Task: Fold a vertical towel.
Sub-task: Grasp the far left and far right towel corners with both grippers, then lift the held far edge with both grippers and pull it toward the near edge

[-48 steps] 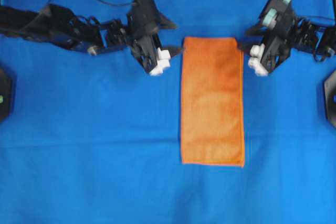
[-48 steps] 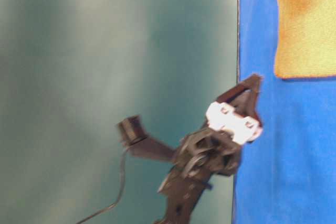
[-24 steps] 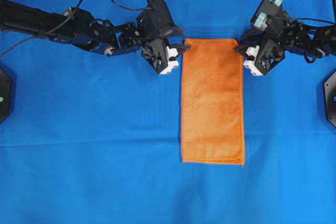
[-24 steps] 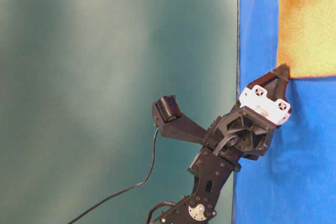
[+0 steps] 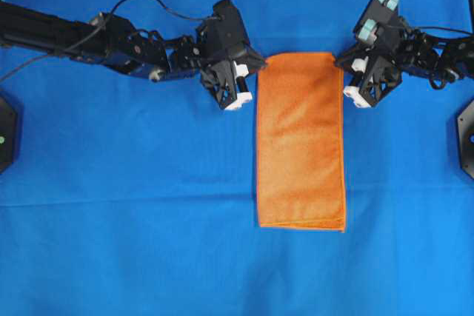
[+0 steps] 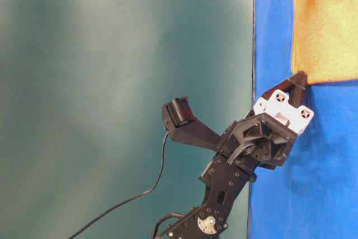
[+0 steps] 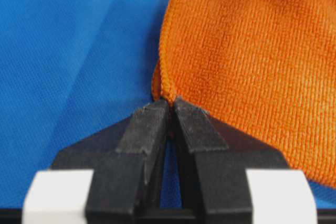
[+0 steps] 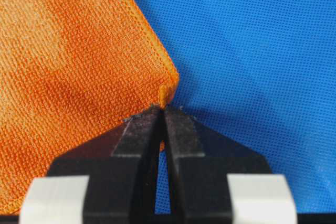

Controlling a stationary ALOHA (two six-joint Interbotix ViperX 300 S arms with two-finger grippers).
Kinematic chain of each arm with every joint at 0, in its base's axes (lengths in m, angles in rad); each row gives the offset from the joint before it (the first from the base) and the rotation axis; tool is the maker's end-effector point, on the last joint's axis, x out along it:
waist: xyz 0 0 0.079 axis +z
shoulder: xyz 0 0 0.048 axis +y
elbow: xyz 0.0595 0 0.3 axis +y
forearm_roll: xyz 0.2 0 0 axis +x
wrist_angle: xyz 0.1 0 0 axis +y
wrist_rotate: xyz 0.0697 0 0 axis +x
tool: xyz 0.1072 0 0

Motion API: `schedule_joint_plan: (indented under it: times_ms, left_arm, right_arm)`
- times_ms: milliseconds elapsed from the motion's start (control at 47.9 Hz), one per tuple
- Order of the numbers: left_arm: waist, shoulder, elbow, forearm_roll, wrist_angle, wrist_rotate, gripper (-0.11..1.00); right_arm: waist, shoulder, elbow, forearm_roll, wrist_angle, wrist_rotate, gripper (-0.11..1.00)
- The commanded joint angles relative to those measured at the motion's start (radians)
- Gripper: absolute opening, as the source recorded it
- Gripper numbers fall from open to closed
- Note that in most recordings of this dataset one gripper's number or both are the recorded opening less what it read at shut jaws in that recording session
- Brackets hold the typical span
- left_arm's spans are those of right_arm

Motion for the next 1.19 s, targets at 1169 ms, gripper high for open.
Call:
schedule_joint_plan:
  times_ms: [1169]
  left_arm:
    - [0.034,-0.339,0.066,0.0,0.12,0.048,0.02]
  right_arm:
    - [-0.083,-0.316,-0.11,-0.038,0.27,-0.104,0.02]
